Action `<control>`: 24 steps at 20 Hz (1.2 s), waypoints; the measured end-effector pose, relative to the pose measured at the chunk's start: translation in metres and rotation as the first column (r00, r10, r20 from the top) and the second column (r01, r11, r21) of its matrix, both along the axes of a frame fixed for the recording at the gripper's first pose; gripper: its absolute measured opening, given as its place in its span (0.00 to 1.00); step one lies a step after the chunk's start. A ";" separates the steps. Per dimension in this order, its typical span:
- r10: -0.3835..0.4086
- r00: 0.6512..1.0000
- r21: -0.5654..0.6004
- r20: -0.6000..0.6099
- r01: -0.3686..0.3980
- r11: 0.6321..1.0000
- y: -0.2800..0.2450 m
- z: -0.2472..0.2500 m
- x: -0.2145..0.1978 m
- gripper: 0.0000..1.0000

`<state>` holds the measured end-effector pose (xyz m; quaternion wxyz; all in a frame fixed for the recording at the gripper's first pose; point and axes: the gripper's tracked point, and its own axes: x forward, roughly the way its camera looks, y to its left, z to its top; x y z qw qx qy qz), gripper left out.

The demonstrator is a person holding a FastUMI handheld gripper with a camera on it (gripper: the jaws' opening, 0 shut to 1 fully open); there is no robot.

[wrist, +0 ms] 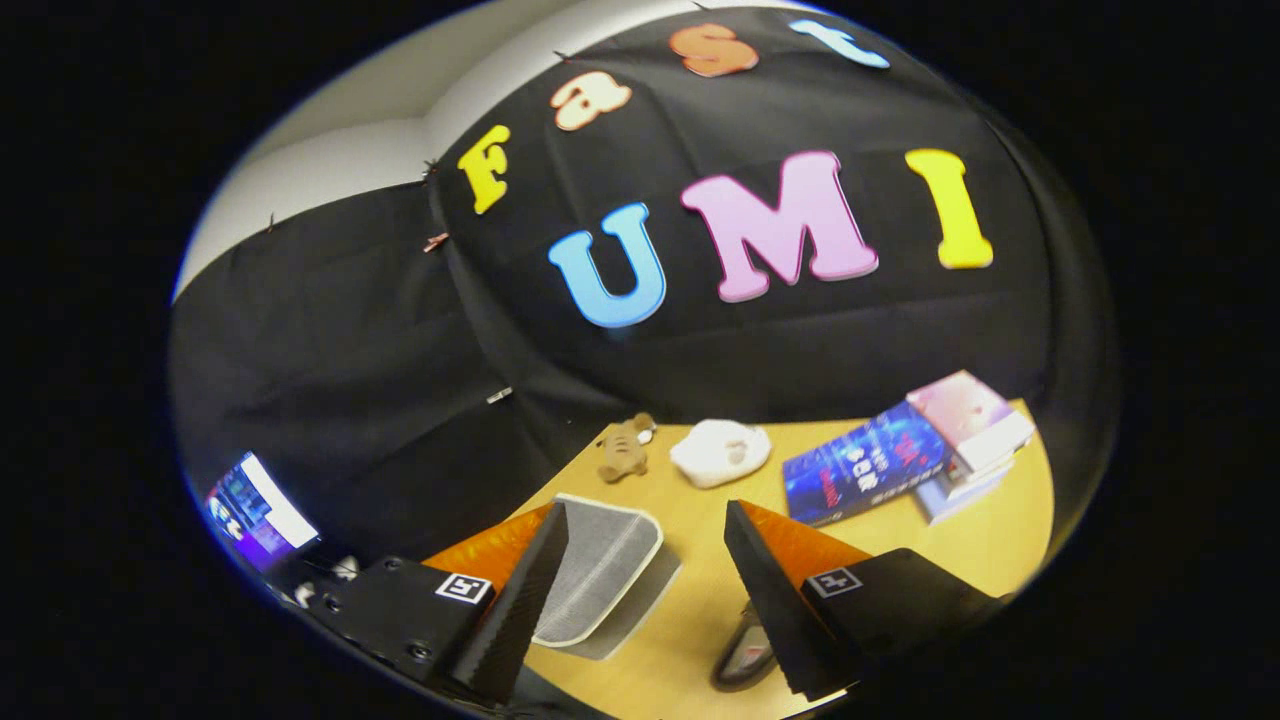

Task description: Open the storage box then place both shoes into the box .Put the left shoe in first, then the right shoe, with the right side of both shoes facing outward in a uniform manner.

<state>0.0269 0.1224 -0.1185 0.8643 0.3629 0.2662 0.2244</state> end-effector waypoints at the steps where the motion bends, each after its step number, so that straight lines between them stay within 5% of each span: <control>1: 0.037 0.998 0.084 -0.053 -0.033 0.996 0.012 -0.007 0.000 0.98; 6: 0.232 0.948 0.334 -0.219 -0.151 0.931 0.077 -0.064 -0.006 0.97; 10: 0.372 0.871 0.499 -0.320 -0.179 0.848 0.127 -0.108 -0.017 0.97; 17: 0.511 0.775 0.686 -0.371 -0.142 0.714 0.179 -0.149 -0.028 0.97; 24: 0.574 0.752 0.841 -0.324 -0.049 0.538 0.199 -0.139 -0.016 0.95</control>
